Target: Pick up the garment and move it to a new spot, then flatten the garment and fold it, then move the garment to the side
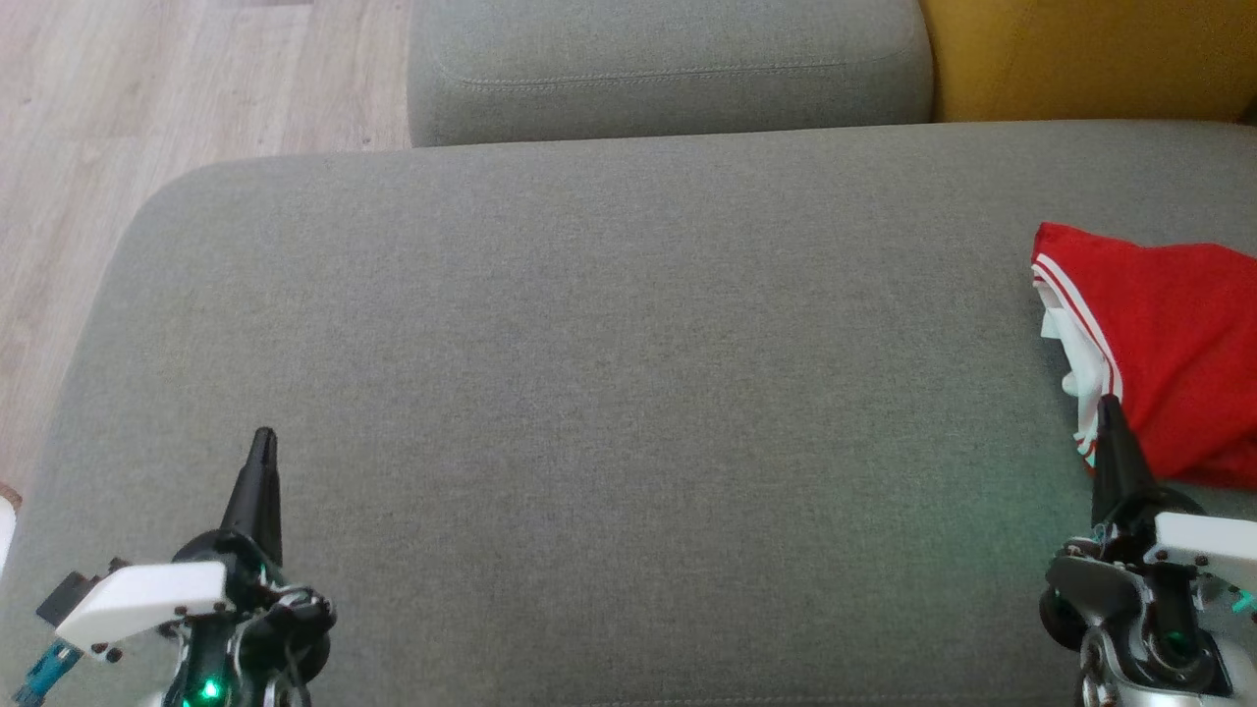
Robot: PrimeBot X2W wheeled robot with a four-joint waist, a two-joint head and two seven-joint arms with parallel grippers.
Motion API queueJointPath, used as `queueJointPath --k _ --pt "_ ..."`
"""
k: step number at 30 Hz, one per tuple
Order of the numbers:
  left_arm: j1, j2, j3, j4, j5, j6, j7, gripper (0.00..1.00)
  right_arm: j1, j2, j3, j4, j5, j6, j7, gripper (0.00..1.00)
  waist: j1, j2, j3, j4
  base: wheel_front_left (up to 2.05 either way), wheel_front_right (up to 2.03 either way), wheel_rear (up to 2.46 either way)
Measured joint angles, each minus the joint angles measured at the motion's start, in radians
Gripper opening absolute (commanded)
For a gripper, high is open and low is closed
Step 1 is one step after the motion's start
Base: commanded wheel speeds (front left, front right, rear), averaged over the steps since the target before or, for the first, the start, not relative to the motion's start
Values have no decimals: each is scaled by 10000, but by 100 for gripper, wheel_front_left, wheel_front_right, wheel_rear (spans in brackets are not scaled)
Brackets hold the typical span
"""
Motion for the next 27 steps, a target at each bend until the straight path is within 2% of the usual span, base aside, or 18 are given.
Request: queueJointPath --k 27 --pt "0 0 0 -2 0 0 0 0 0 0 0 0 0 0 0 0 0 0 0 0 0 0 0"
